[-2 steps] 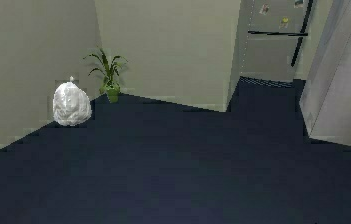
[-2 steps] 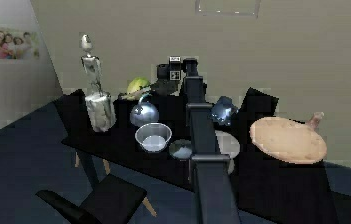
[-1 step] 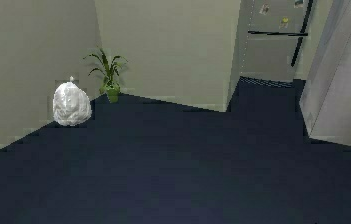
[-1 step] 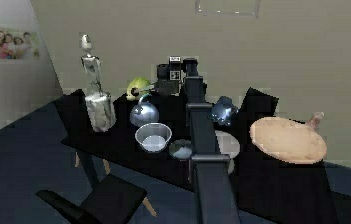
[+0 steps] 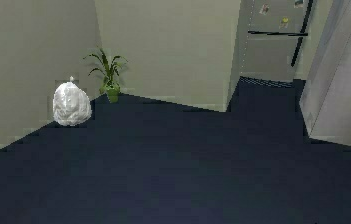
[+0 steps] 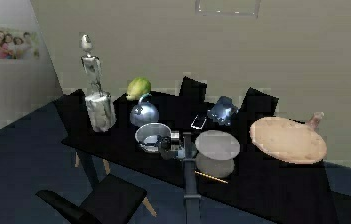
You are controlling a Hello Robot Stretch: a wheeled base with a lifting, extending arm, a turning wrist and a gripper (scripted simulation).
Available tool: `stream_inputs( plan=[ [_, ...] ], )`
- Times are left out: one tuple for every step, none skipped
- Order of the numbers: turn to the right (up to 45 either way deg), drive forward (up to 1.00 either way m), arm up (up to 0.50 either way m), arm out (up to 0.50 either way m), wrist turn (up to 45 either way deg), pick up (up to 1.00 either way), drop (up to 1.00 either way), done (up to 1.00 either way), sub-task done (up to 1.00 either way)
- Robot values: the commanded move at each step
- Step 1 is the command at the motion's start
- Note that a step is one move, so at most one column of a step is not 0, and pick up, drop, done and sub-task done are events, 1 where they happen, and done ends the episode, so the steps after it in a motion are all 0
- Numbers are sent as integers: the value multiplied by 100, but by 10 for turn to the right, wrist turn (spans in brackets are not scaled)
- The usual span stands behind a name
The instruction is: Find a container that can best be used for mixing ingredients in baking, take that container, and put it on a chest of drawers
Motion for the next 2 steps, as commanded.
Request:
stream_inputs(
  plan=[
    [0,0,0,0,0,100,0,0,0],
    [0,0,10,0,0,0,0,0,0]
  ],
)
